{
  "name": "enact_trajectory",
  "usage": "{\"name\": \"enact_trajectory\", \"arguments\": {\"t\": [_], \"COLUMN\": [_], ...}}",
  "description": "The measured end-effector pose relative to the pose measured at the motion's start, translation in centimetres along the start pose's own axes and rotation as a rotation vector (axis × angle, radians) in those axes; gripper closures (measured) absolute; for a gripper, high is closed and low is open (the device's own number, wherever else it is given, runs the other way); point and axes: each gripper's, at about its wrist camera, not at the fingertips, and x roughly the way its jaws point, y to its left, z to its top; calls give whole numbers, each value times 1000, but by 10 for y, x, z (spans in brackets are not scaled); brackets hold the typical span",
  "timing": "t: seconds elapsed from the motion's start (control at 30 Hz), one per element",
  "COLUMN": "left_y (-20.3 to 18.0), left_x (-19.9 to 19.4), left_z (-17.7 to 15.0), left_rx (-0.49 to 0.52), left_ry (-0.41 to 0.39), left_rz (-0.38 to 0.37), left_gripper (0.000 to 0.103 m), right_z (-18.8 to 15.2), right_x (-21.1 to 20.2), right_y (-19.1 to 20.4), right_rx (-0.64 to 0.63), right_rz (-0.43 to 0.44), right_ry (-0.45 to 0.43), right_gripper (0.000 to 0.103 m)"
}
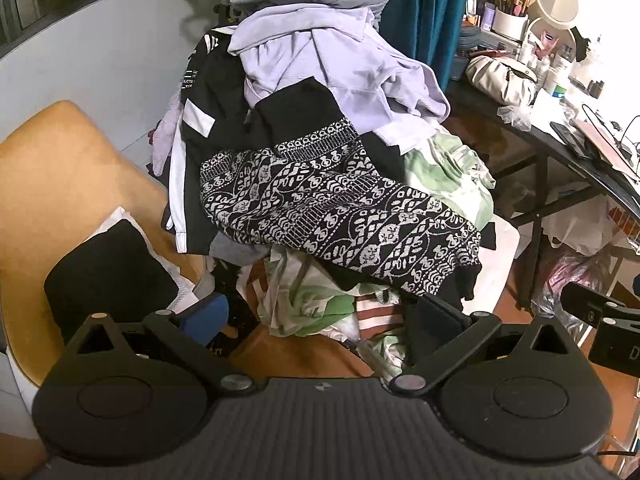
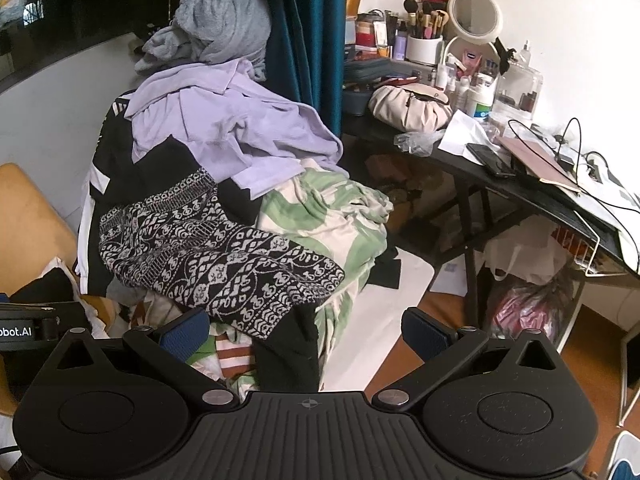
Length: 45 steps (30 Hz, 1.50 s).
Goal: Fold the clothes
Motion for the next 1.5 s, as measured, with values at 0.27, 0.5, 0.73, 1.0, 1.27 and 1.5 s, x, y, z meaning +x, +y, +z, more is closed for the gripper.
{"name": "enact_trajectory", "arguments": {"t": [0.27, 0.5, 0.73, 1.0, 1.27, 1.5], "left_y": [3, 26, 51, 52, 49, 57], "left_x": [-18, -32, -31, -28, -24, -26], "left_z": [-3, -11, -15, -15, -14, -14], "left_rx": [4, -60, -146, -135, -121, -121], "left_ry": [-75, -134, -132, -120, -108, -114], "left_rz": [28, 71, 84, 61, 34, 29], "left_gripper": [0, 0, 0, 0, 0, 0], "right_z": [10, 26, 34, 35, 29, 29], "right_x": [-1, 6, 11, 10, 4, -1], "right_y": [-2, 10, 38, 52, 49, 55], "right_rx": [8, 9, -80, -127, -126, -132], "right_rz": [-26, -46, -27, -14, -18, -29], "right_ry": [-7, 18, 18, 6, 4, -17], "right_gripper": [1, 1, 1, 1, 1, 1]}}
